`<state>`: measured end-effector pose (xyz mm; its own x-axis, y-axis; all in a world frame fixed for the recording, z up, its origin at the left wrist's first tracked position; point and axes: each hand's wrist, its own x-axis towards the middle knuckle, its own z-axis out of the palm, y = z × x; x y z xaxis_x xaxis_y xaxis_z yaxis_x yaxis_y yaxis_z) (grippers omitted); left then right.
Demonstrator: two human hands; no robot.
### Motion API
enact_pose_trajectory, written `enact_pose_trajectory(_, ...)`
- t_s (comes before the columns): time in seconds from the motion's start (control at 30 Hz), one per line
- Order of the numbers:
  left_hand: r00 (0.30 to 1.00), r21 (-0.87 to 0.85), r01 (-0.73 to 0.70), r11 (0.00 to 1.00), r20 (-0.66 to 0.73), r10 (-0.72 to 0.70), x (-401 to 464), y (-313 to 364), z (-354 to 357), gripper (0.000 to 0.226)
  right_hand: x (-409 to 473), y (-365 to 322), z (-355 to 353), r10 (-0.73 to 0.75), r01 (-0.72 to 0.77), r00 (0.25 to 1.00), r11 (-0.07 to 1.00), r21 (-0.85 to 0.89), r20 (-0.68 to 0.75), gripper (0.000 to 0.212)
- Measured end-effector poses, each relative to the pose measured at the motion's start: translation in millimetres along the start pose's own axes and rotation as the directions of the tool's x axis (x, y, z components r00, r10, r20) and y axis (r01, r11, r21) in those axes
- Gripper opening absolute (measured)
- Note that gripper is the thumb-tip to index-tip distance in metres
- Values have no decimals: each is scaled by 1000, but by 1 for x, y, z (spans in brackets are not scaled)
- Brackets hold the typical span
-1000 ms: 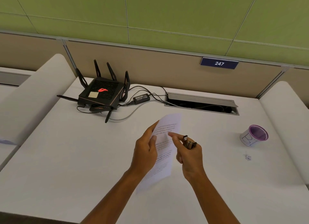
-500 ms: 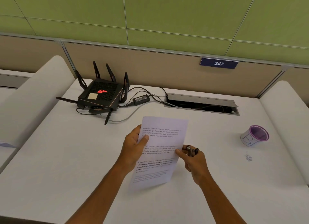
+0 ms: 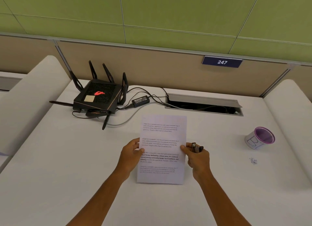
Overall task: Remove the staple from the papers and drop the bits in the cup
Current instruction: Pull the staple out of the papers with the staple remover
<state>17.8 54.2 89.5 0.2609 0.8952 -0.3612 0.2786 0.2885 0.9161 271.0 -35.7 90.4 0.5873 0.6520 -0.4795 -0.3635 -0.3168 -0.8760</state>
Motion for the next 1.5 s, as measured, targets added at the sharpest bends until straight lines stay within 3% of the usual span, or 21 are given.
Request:
enact_pose_trajectory(0.2, 997, 116, -1, 993, -74, 9, 34, -9, 0, 32, 26, 1, 24, -34, 31, 999, 996, -83, -28, 15)
enact_pose_trajectory(0.47, 995, 209, -38, 977, -83, 57, 107, -4, -2, 27, 90, 4, 66, -96, 54, 990, 939, -339, -108, 16)
enact_pose_trajectory(0.73, 992, 354, -30, 935, -104, 71, 169, -7, -10, 26, 143, 0, 94, -86, 33, 992, 874, -485, -89, 19)
enact_pose_trajectory(1.3, 982, 560, -16, 828, -147, 118, 199, -22, -4, 37, 169, 5, 109, -112, -13, 985, 696, -717, -127, 21)
enact_pose_trajectory(1.5, 981, 581, -9, 814, -152, 119, 197, -24, -2, 52, 166, 7, 107, -143, 12, 982, 695, -719, -122, 28)
